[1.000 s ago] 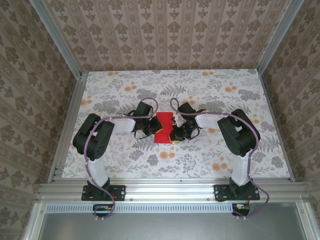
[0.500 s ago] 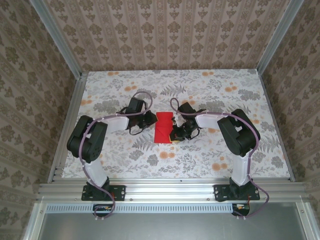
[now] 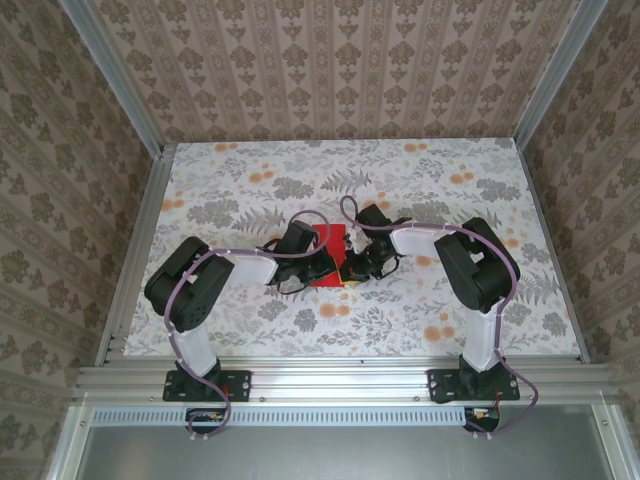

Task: Fold a paper plane with a square sheet of paper (pick it up from the middle)
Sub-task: Fold the triangle a second time at the center of the table.

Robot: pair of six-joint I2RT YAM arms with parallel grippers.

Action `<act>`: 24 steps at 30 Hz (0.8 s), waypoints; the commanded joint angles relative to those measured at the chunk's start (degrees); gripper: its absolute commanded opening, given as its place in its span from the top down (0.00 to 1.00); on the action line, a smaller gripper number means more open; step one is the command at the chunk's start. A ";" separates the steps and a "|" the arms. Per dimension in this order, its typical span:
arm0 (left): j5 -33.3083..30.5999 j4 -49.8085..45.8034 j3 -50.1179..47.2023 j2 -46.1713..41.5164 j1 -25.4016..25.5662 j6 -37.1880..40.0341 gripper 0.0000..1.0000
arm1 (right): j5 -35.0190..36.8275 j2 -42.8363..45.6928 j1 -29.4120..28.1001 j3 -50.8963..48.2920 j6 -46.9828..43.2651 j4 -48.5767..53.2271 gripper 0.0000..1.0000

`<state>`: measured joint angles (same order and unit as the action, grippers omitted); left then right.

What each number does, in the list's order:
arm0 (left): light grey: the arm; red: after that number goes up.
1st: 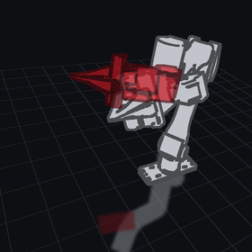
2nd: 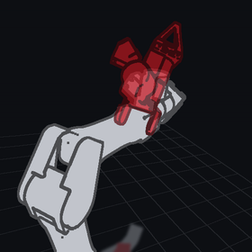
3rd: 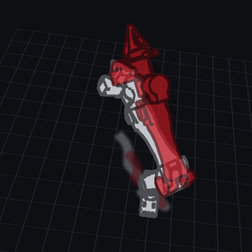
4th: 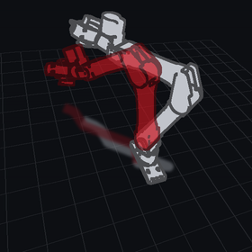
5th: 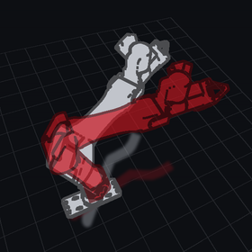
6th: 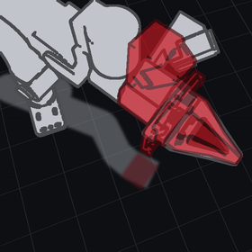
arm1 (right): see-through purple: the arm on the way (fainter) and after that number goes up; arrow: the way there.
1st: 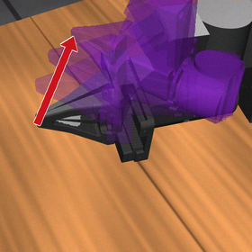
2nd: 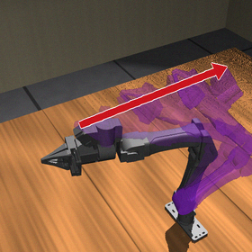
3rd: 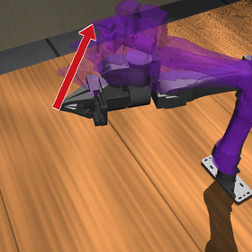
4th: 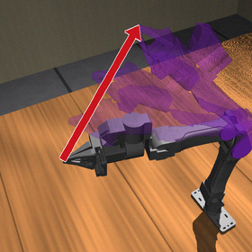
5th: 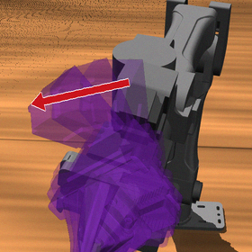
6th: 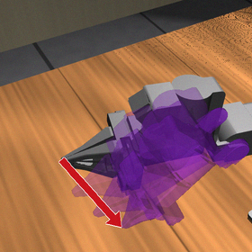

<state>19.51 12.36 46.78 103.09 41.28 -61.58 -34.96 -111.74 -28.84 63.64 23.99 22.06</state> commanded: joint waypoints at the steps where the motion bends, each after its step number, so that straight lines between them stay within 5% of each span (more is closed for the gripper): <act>1: -1.86 -0.34 -0.62 1.23 0.38 -1.81 0.93 | 9.51 -4.64 0.36 -2.55 -0.30 8.43 0.97; 10: -4.43 -3.42 -1.90 1.16 -2.95 -0.07 0.95 | 12.59 -4.90 0.36 -3.38 -1.39 11.06 0.98; 17: -0.45 1.29 -3.12 3.23 -8.41 1.96 0.94 | 14.26 -5.94 0.36 -4.04 -1.63 11.29 0.98; 24: -2.75 -5.87 0.69 3.26 -11.32 5.00 0.95 | 16.00 -5.41 0.36 -3.91 -1.62 12.12 0.98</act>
<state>24.29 13.67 46.46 104.22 33.10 -59.86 -34.30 -111.94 -28.86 63.81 23.24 22.90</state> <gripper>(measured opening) 0.058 0.048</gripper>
